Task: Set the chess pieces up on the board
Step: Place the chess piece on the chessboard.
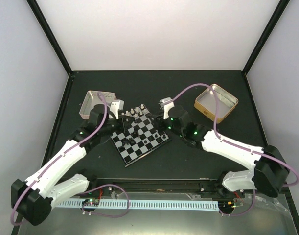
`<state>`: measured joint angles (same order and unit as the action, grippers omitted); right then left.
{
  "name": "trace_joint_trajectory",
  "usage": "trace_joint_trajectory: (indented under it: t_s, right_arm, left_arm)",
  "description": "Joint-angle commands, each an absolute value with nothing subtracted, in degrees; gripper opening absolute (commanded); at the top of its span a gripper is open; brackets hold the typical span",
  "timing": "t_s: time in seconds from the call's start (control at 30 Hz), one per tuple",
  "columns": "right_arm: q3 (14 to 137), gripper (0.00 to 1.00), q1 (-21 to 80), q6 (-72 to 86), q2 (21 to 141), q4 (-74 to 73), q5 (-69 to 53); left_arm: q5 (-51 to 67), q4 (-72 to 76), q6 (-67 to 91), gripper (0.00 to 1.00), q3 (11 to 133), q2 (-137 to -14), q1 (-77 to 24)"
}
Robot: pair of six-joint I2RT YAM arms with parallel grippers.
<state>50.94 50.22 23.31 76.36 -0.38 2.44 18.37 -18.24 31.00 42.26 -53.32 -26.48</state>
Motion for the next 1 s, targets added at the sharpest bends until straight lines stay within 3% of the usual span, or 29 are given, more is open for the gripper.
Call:
trace_joint_trajectory:
  t_s: [0.0, 0.13, 0.3, 0.97]
  right_arm:
    - [48.16, 0.59, 49.98, 31.03, 70.62, -3.64, 26.61]
    - [47.39, 0.65, 49.41, 37.88, 66.21, -10.04, 38.22]
    - [45.92, 0.7, 49.29, 41.15, 62.51, -12.88, 43.74]
    - [44.36, 0.75, 46.62, 43.09, 61.64, -15.46, 41.39]
  left_arm:
    - [7.26, -22.34, 31.5, 0.02, 46.6, -56.97, -32.9]
    - [1.04, -23.39, 35.0, 0.02, 48.3, -61.54, -39.21]
    - [-5.64, -25.0, 40.1, 0.02, 51.07, -67.83, -46.53]
    - [-17.14, -29.16, 52.38, 0.02, 58.42, -86.73, -57.57]
